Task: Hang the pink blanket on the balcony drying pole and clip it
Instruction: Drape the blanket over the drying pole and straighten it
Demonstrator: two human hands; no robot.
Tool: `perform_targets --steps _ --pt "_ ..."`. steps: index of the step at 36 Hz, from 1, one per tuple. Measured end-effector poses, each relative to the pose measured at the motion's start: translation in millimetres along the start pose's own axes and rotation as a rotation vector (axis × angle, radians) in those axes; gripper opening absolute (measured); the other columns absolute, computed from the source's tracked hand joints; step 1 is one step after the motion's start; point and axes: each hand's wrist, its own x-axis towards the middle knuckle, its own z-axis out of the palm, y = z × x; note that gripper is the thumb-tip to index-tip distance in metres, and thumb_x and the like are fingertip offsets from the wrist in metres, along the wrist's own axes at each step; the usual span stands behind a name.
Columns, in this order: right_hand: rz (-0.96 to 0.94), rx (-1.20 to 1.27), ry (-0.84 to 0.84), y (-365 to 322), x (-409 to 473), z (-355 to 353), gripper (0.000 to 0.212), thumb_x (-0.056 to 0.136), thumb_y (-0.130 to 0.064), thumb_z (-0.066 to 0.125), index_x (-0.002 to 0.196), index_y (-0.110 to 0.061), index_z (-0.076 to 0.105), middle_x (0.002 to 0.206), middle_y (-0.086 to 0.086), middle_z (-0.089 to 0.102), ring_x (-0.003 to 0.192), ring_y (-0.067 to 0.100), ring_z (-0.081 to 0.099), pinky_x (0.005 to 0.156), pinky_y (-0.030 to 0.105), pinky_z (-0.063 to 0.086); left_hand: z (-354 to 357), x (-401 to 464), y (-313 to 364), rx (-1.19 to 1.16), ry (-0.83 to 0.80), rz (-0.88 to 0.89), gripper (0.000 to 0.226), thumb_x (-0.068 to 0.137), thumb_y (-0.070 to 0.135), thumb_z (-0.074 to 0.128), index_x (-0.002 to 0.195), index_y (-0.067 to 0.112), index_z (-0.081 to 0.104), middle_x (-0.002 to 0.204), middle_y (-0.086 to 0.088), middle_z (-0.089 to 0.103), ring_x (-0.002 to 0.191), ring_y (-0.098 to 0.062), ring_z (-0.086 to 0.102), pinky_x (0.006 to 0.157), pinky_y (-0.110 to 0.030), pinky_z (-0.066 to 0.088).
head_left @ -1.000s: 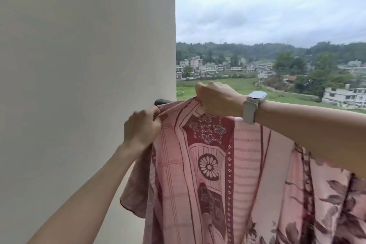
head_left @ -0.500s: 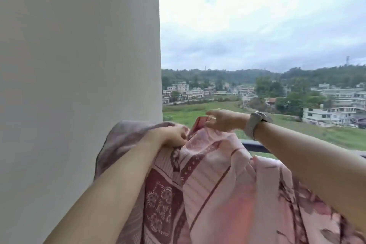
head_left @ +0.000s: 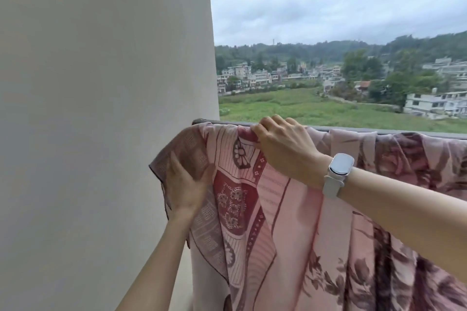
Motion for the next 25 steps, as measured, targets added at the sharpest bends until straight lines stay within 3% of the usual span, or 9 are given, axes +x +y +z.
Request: perform_targets --steps 3,6,10,13,16,18,21,23,25 --pt "-0.015 0.066 0.084 6 5 1 0.014 0.087 -0.015 0.057 0.099 -0.008 0.058 0.097 0.009 0.062 0.090 0.028 0.057 0.071 0.039 0.046 -4 3 -16 0.050 0.030 0.004 0.037 0.087 0.037 0.056 0.116 0.013 0.054 0.109 -0.010 0.064 0.099 -0.033 0.060 0.078 -0.040 0.049" --pt "-0.008 0.066 0.118 19 13 -7 0.006 0.088 -0.006 0.052 0.091 -0.009 0.057 0.085 0.005 0.062 0.074 0.022 0.056 0.060 0.031 0.041 -17 18 -18 0.125 0.158 0.078 0.020 0.093 0.019 0.044 0.090 0.010 0.061 0.089 -0.014 0.066 0.080 -0.033 0.058 0.062 -0.033 0.037" --pt "0.130 -0.031 0.006 53 29 -21 0.017 0.092 -0.001 0.037 0.102 -0.005 0.050 0.072 0.002 0.053 0.054 0.015 0.044 0.056 0.028 0.034 -30 46 12 0.132 0.256 0.096 0.028 0.098 0.022 0.035 0.092 0.007 0.058 0.093 -0.017 0.065 0.079 -0.033 0.055 0.064 -0.033 0.035" --pt "0.259 -0.087 0.035 89 45 -32 0.015 0.090 0.000 0.038 0.100 -0.001 0.049 0.067 0.005 0.048 0.060 0.021 0.045 0.059 0.033 0.036 -32 75 49 0.147 0.292 0.159 0.030 0.099 0.024 0.032 0.091 0.007 0.055 0.093 -0.015 0.064 0.076 -0.030 0.052 0.064 -0.034 0.035" --pt "0.445 -0.135 0.097 124 66 -44 0.016 0.088 0.000 0.039 0.097 0.000 0.052 0.078 0.015 0.056 0.069 0.026 0.049 0.064 0.034 0.037 -23 108 93 0.265 0.253 0.257 0.033 0.099 0.027 0.030 0.098 0.006 0.056 0.103 -0.018 0.063 0.091 -0.036 0.056 0.074 -0.040 0.040" --pt "0.592 -0.194 0.063 147 78 -46 0.019 0.091 -0.001 0.038 0.100 0.002 0.054 0.081 0.016 0.054 0.078 0.029 0.054 0.067 0.035 0.036 -10 126 118 0.371 0.169 0.263 0.038 0.099 0.033 0.029 0.118 0.011 0.053 0.120 -0.018 0.056 0.109 -0.037 0.052 0.092 -0.045 0.036" --pt "0.716 -0.267 0.036 179 73 -36 0.020 0.092 -0.004 0.041 0.098 0.002 0.058 0.079 0.017 0.056 0.080 0.031 0.055 0.070 0.038 0.039 14 127 148 0.502 0.018 0.283 0.052 0.096 0.046 0.030 0.141 0.021 0.027 0.142 -0.015 0.036 0.128 -0.034 0.035 0.107 -0.052 0.023" --pt "0.705 -0.253 -0.036 194 58 -27 0.018 0.086 -0.009 0.048 0.096 -0.004 0.062 0.092 0.017 0.063 0.087 0.033 0.060 0.074 0.038 0.044 32 104 164 0.438 -0.058 0.451 0.057 0.094 0.052 0.032 0.141 0.021 0.026 0.143 -0.011 0.036 0.129 -0.030 0.036 0.108 -0.053 0.027" --pt "0.648 -0.187 -0.195 193 49 -16 0.018 0.080 -0.014 0.052 0.090 -0.011 0.066 0.093 0.012 0.067 0.079 0.027 0.062 0.073 0.035 0.050 43 73 167 0.266 -0.304 0.646 0.056 0.092 0.055 0.033 0.136 0.021 0.036 0.135 -0.006 0.049 0.119 -0.023 0.050 0.100 -0.048 0.041"
